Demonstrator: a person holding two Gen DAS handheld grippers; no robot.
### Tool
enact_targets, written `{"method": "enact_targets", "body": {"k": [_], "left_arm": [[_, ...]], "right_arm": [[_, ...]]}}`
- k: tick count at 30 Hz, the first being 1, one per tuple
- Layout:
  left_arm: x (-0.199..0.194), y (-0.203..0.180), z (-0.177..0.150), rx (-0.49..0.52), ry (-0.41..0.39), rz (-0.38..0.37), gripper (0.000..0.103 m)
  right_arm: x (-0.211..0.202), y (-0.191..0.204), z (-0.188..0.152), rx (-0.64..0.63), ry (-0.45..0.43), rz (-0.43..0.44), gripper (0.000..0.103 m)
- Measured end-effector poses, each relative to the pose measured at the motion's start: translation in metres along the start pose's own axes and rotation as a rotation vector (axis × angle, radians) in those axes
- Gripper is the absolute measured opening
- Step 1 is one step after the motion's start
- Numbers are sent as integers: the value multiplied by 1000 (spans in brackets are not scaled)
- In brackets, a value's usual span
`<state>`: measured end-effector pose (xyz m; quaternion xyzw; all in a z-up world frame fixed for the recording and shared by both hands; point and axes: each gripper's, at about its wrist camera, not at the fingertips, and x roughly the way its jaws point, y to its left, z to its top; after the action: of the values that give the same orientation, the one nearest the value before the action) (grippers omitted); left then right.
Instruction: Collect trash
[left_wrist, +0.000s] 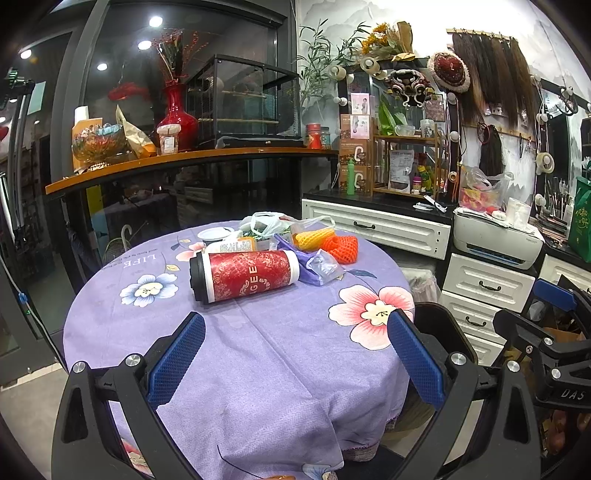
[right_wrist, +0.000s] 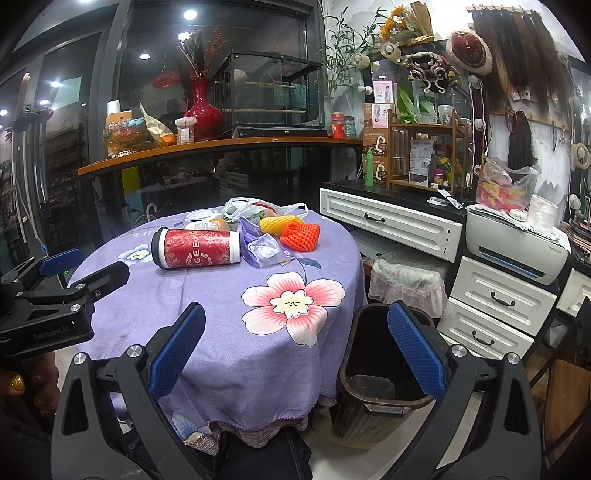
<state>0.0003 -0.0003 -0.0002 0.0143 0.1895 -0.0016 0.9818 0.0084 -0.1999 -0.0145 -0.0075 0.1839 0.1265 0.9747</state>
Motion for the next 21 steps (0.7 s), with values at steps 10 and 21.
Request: {"method": "enact_targets", "body": {"k": [10, 21], "left_arm": [[0, 0, 0, 0, 2, 0, 98], [6, 6, 0, -1, 6, 0, 98]], "right_arm": [[0, -1, 0, 1, 2, 1, 98], [1, -1, 0, 2, 3, 2, 98]]}}
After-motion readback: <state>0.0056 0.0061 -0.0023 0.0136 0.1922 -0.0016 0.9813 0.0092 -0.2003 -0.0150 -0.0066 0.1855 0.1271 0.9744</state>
